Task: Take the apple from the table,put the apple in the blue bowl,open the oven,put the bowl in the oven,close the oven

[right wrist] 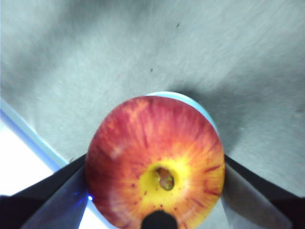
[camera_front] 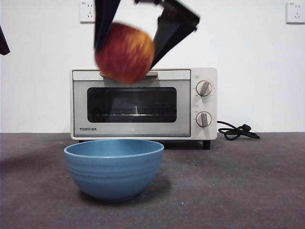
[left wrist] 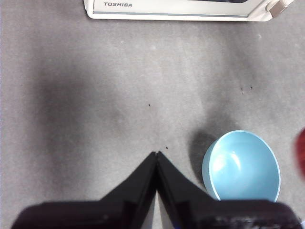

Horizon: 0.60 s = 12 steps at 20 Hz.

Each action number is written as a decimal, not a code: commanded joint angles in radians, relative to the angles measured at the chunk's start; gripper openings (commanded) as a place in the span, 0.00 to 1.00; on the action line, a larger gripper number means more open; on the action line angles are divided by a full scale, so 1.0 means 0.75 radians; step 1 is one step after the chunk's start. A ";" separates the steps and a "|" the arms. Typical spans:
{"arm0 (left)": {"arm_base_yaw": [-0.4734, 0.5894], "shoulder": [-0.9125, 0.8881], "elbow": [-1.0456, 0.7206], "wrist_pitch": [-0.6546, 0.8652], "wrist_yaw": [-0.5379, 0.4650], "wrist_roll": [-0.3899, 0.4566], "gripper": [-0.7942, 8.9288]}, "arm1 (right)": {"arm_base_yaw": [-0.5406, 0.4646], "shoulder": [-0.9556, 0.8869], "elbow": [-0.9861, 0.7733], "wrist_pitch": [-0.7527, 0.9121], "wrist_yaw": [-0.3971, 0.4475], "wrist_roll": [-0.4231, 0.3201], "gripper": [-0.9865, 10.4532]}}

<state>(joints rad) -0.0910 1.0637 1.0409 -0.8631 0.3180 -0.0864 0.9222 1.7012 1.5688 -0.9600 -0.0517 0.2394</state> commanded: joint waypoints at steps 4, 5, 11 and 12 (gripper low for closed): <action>-0.003 0.003 0.001 -0.005 0.003 0.015 0.08 | 0.011 0.181 -0.003 0.020 0.000 0.016 0.09; -0.003 0.003 0.001 -0.006 0.004 0.015 0.08 | 0.011 0.214 -0.003 0.014 -0.001 0.016 0.09; -0.003 0.003 0.001 -0.006 0.000 0.016 0.08 | 0.012 0.343 -0.004 0.013 -0.072 0.016 0.09; -0.003 0.003 0.001 -0.006 -0.006 0.016 0.08 | 0.012 0.352 -0.004 0.016 -0.070 0.016 0.09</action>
<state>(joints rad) -0.0910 1.0641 1.0409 -0.8673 0.3164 -0.0864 0.9291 1.9541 1.5688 -0.9512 -0.1017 0.2440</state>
